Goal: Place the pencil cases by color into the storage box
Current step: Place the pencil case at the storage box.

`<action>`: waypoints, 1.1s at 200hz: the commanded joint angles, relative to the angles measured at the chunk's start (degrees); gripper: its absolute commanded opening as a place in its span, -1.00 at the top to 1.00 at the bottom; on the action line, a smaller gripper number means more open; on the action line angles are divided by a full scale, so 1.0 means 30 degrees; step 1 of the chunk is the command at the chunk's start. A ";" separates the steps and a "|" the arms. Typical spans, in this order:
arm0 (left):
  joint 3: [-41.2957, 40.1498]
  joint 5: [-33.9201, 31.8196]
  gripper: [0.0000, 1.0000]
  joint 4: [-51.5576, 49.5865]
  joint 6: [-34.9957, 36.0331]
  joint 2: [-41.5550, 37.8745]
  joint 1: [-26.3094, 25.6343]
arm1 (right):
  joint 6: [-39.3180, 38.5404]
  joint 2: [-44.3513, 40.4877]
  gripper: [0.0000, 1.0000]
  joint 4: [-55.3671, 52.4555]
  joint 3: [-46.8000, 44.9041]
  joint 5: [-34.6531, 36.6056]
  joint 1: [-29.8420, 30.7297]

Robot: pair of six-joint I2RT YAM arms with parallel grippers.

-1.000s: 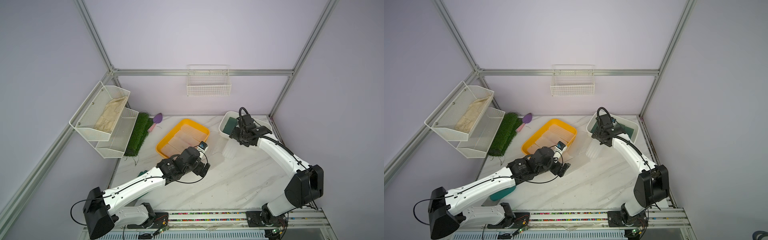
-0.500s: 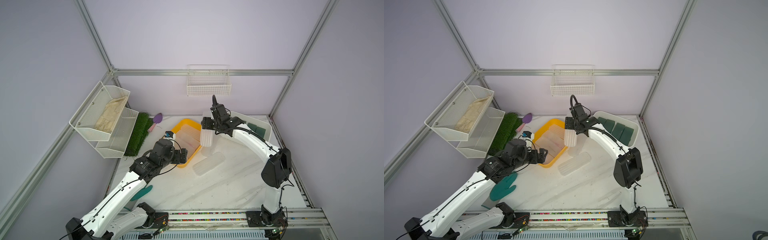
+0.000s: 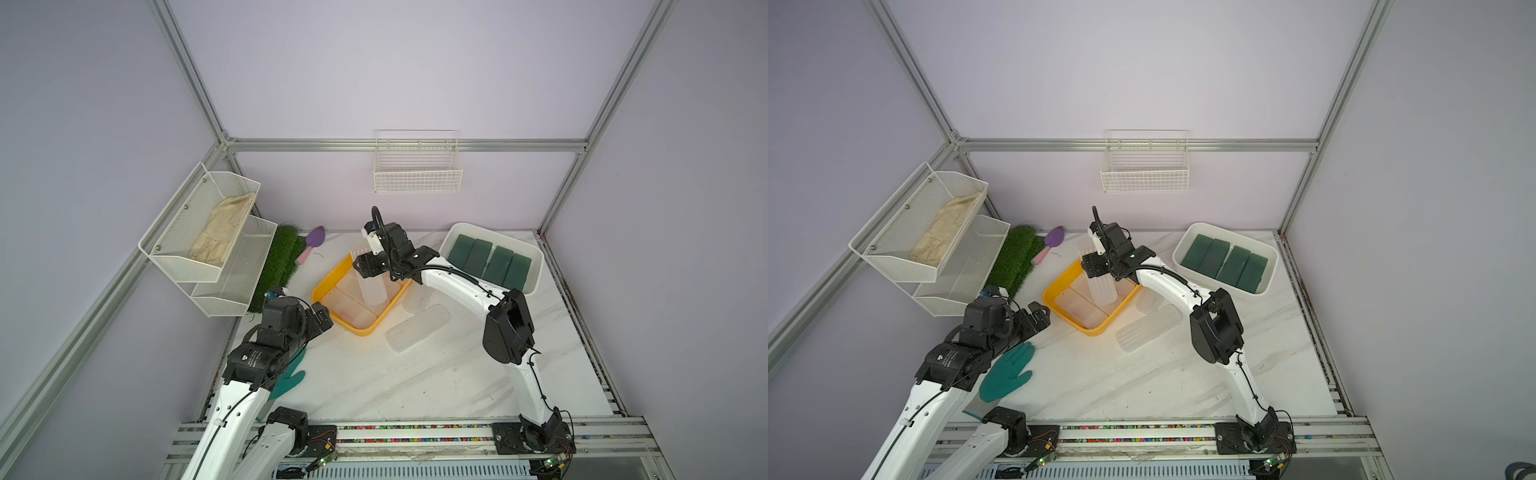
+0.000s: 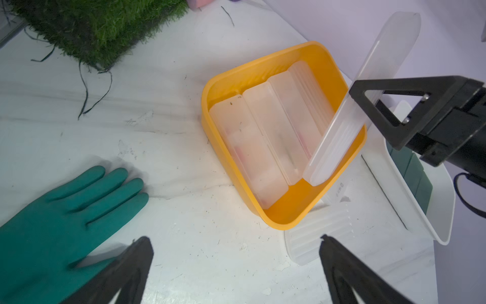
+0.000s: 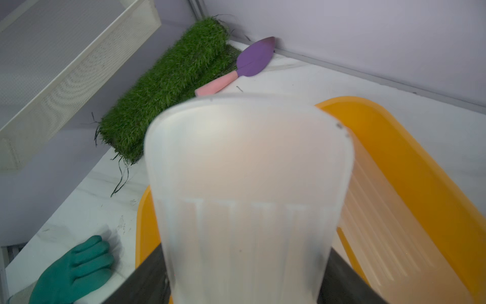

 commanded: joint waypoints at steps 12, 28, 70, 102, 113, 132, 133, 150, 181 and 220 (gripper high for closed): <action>-0.0696 -0.0108 -1.00 -0.0567 -0.0606 -0.0046 0.0759 | -0.2052 0.0978 -0.35 0.0259 0.1798 -0.0926 0.0865; -0.0757 -0.0137 -1.00 -0.0540 -0.0366 -0.0065 0.0899 | -0.2566 0.1491 -0.36 -0.0077 0.2594 -0.0792 0.1199; -0.0642 -0.0299 -1.00 -0.0707 0.0721 0.0180 0.1589 | -0.3728 0.3085 -0.36 -0.2325 0.4788 0.0178 0.1989; -0.0741 -0.0023 -1.00 -0.0687 0.1312 0.0392 0.2666 | -0.4160 0.3621 -0.36 -0.2686 0.5117 0.0822 0.2324; -0.0798 0.0232 -1.00 -0.0531 0.1439 0.0514 0.3050 | -0.4281 0.3742 -0.36 -0.2767 0.5144 0.0967 0.2393; -0.0875 0.0691 -1.00 -0.0283 0.1478 0.0802 0.3594 | -0.4578 0.3990 -0.36 -0.2966 0.5241 0.1147 0.2471; -0.0875 0.0716 -1.00 -0.0265 0.1478 0.0814 0.3646 | -0.4592 0.4003 -0.36 -0.2973 0.5261 0.1163 0.2476; -0.0975 0.1210 -1.00 0.0031 0.1536 0.1023 0.4198 | -0.4977 0.4288 -0.36 -0.3284 0.5524 0.1508 0.2578; -0.1080 0.1794 -1.00 0.0568 0.1507 0.1303 0.4730 | -0.5251 0.4717 -0.36 -0.3806 0.6014 0.1500 0.2716; -0.0818 0.2030 -1.00 0.0906 0.1593 0.1659 0.4972 | -0.5425 0.4979 -0.36 -0.4039 0.6066 0.1498 0.3003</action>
